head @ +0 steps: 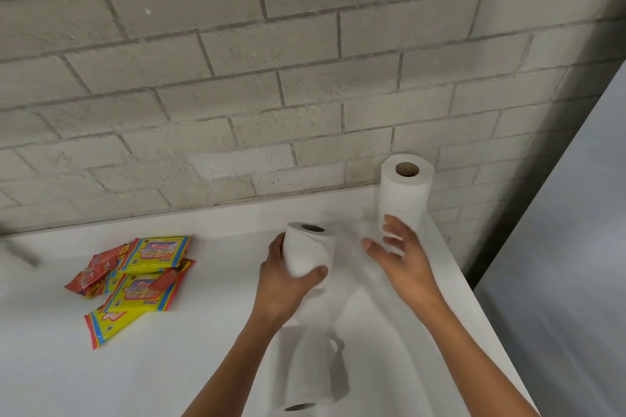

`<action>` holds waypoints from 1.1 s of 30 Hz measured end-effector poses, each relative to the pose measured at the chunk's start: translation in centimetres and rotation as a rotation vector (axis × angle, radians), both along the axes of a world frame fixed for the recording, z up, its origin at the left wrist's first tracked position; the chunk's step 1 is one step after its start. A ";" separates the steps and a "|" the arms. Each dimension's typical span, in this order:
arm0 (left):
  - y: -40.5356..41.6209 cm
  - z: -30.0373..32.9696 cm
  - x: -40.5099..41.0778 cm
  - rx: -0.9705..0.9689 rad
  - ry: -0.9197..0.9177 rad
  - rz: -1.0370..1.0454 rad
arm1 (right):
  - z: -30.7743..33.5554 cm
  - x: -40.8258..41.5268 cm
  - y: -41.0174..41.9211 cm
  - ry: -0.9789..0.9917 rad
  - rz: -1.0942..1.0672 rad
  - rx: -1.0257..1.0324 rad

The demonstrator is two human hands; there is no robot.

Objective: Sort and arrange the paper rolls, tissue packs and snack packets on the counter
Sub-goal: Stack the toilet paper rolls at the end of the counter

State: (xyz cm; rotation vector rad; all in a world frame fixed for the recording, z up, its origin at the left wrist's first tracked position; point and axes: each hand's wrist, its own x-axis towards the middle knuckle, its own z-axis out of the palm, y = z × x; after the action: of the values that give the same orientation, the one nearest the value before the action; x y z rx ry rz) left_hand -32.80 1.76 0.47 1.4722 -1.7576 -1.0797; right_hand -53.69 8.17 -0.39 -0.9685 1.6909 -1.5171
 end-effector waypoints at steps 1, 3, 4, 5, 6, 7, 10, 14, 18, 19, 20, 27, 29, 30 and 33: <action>0.7 0.6 -0.1 -0.031 0.036 -0.017 | 0.1 0.9 0.2 -0.041 0.077 0.017; 2.0 1.6 -0.5 -0.093 0.096 -0.059 | 0.5 2.5 0.6 -0.089 0.203 0.031; 2.5 2.0 -0.7 -0.122 0.112 -0.075 | 0.7 3.1 0.8 -0.091 0.250 0.032; 3.0 2.4 -0.9 -0.145 0.125 -0.085 | 0.8 3.6 0.8 -0.089 0.287 0.025; 3.3 2.5 -1.1 -0.167 0.127 -0.093 | 0.9 4.0 0.9 -0.095 0.314 0.015; 3.6 2.6 -1.3 -0.187 0.128 -0.100 | 1.0 4.3 0.9 -0.108 0.328 0.005; 4.3 2.7 -1.7 -0.234 0.115 -0.106 | 1.2 4.9 0.9 -0.161 0.303 -0.017; 4.3 2.3 -1.7 -0.211 0.068 -0.142 | 0.8 4.9 0.4 -0.138 0.248 -0.045; 3.8 0.3 -0.2 -0.119 -0.088 -0.109 | -0.5 4.1 -1.2 -0.108 0.135 -0.011; 3.9 -0.1 0.3 -0.103 -0.109 -0.101 | -0.7 3.8 -1.6 -0.103 0.104 -0.002; 3.9 -0.5 0.7 -0.089 -0.123 -0.093 | -0.8 3.6 -2.1 -0.092 0.076 0.004; 4.2 -2.7 3.0 0.004 -0.131 -0.028 | -3.9 2.5 -6.3 0.079 -0.091 0.105; 4.3 -3.1 3.3 0.023 -0.144 -0.030 | -4.8 2.5 -6.9 0.100 -0.114 0.136; 4.2 -3.4 3.5 0.037 -0.145 -0.032 | -5.2 2.5 -7.4 0.108 -0.131 0.145; 4.1 -3.8 3.9 0.059 -0.137 -0.038 | -6.1 2.3 -8.6 0.130 -0.170 0.162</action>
State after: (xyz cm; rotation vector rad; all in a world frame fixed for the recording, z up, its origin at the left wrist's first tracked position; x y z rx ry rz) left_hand -28.90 5.84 -3.30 1.5877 -1.8693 -1.0805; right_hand -51.43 -0.42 -6.49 -0.8722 1.9990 -1.4224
